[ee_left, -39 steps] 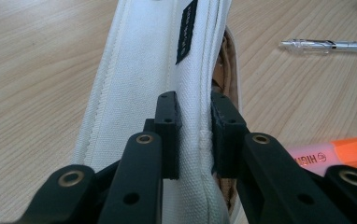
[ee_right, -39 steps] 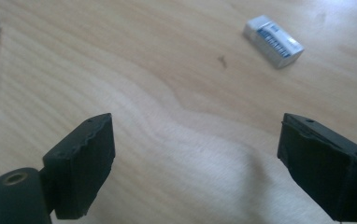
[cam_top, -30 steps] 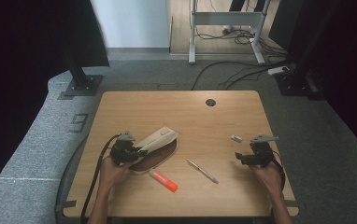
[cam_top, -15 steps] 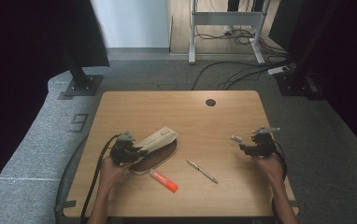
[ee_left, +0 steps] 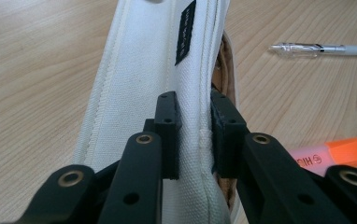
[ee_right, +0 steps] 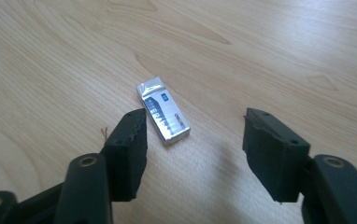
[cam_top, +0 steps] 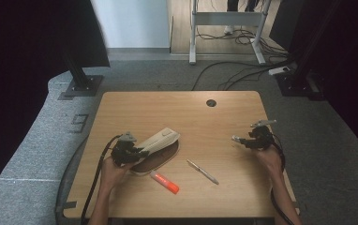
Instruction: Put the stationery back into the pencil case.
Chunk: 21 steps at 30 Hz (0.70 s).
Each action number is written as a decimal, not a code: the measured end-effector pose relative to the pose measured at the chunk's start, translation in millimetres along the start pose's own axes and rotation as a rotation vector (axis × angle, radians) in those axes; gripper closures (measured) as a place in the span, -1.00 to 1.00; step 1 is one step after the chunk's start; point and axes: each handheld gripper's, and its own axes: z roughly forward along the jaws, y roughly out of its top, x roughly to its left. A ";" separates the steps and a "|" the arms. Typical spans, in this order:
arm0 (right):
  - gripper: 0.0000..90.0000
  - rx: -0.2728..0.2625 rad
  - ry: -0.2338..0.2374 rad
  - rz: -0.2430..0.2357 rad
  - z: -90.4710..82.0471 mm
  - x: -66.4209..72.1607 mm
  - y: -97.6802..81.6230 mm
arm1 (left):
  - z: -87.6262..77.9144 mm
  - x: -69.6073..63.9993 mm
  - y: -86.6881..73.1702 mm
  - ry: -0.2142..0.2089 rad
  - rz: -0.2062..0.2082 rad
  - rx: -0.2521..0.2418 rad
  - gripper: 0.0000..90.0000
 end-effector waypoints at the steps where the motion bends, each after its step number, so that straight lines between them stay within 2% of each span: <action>1: -0.06 0.012 0.005 -0.011 5.5 -0.3 1.7 | -0.1 -0.1 0.0 -0.002 0.001 0.001 0.68; 6: -0.01 0.035 0.017 -0.031 18.5 2.5 3.8 | -0.1 -0.2 0.0 -0.004 0.001 0.002 0.68; 12: 0.22 0.013 0.044 -0.036 22.6 4.5 6.1 | 0.4 0.1 -0.2 -0.011 0.000 0.001 0.68; 13: 0.34 0.011 0.062 -0.027 22.7 5.1 6.0 | 0.7 0.1 -0.2 -0.012 0.000 0.001 0.68; 14: 0.34 0.011 0.062 -0.027 22.7 5.1 6.0 | 0.7 0.1 -0.2 -0.012 0.000 0.001 0.68; 15: 0.52 0.001 0.059 -0.021 22.5 5.8 5.1 | 1.0 -0.3 -0.1 -0.013 0.001 0.002 0.68; 16: 0.58 -0.006 0.062 -0.015 22.3 5.9 4.2 | 1.0 -0.3 -0.1 -0.013 0.001 0.002 0.68; 20: 0.59 -0.020 0.061 0.008 21.9 5.8 2.4 | 1.4 -0.4 -0.1 -0.016 0.001 0.000 0.68; 21: 0.60 -0.024 0.060 0.025 21.3 5.7 1.4 | 1.3 -0.5 -0.1 -0.016 0.001 -0.001 0.68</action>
